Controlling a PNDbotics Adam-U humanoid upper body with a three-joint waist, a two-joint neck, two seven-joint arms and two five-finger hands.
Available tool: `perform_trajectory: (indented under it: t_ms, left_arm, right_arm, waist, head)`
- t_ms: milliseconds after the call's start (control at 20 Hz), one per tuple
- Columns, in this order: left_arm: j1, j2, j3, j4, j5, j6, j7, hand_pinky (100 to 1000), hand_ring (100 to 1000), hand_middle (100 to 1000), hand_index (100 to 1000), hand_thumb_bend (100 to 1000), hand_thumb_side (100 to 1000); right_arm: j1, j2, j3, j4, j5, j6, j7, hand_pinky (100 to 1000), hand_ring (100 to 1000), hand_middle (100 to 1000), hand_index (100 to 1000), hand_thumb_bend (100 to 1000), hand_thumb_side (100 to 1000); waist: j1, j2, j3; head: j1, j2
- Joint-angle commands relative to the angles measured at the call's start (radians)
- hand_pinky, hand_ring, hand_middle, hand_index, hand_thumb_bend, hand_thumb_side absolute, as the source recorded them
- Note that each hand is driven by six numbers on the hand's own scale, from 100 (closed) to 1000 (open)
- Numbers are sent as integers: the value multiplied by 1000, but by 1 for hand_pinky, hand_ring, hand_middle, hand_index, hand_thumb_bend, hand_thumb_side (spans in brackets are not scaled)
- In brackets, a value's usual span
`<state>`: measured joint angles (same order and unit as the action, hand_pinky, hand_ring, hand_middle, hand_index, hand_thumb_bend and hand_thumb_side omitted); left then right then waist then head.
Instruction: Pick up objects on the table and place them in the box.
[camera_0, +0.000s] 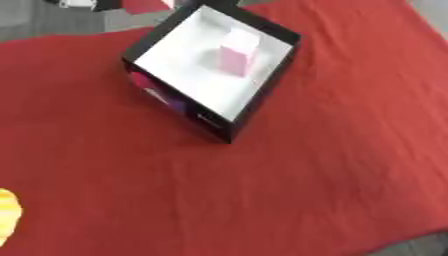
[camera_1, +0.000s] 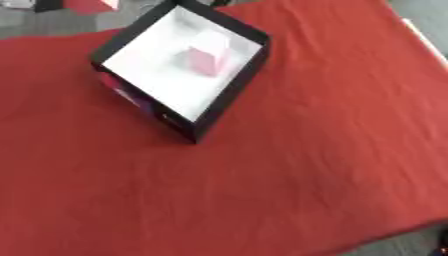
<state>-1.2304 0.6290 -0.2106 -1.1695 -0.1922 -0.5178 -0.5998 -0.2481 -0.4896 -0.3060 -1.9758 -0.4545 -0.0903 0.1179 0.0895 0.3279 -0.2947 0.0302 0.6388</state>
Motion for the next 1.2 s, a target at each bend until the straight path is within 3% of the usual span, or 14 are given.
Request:
perform_trajectory:
  t_ms: [50, 150, 250, 300, 600, 850, 1100, 1200]
  left_arm:
    - [-39, -24, 44, 97, -103, -42, 24, 660, 521, 322, 545, 300, 100]
    - [-55, -53, 66, 158, -161, -37, 68, 663, 521, 323, 548, 280, 100]
    - [-67, -90, 92, 217, -211, -25, 122, 660, 509, 311, 545, 171, 100]
    - [-70, -106, 100, 239, -228, -18, 148, 661, 509, 314, 548, 158, 100]
    - [-52, -158, 112, 309, -350, 0, 254, 666, 516, 330, 566, 150, 100]
    - [-43, -178, 114, 336, -450, -14, 283, 679, 540, 365, 594, 195, 100]
    - [-35, -182, 112, 355, -513, -60, 204, 735, 632, 486, 696, 209, 100]
    - [-33, -182, 115, 354, -512, -73, 189, 790, 754, 639, 809, 284, 137]
  right_arm:
    - [-26, -36, 7, -24, -24, 2, 10, 875, 837, 799, 896, 100, 618]
    - [-40, -32, 13, -23, -31, 6, 15, 876, 841, 808, 898, 100, 619]
    - [-53, -24, 20, -23, -35, 9, 20, 879, 847, 821, 902, 100, 615]
    - [-57, -20, 23, -22, -34, 9, 22, 880, 850, 828, 903, 100, 621]
    - [-83, -9, 55, -16, -18, 10, 67, 881, 851, 827, 903, 100, 632]
    - [-94, -4, 68, -10, -8, 7, 89, 882, 850, 826, 902, 100, 640]
    - [-92, -4, 70, -7, -1, 5, 96, 882, 848, 822, 901, 100, 642]
    - [-92, -4, 71, -6, -1, 5, 97, 882, 847, 821, 901, 100, 643]
  waist:
    - [8, -1, -15]
    - [9, 3, -32]
    - [6, 6, -48]
    - [5, 8, -54]
    - [7, 17, -78]
    - [14, 26, -91]
    - [16, 25, -91]
    - [16, 24, -91]
  head:
    - [33, -27]
    - [57, -32]
    - [101, -38]
    - [115, -43]
    - [140, -66]
    - [147, -75]
    - [141, -74]
    - [140, -73]
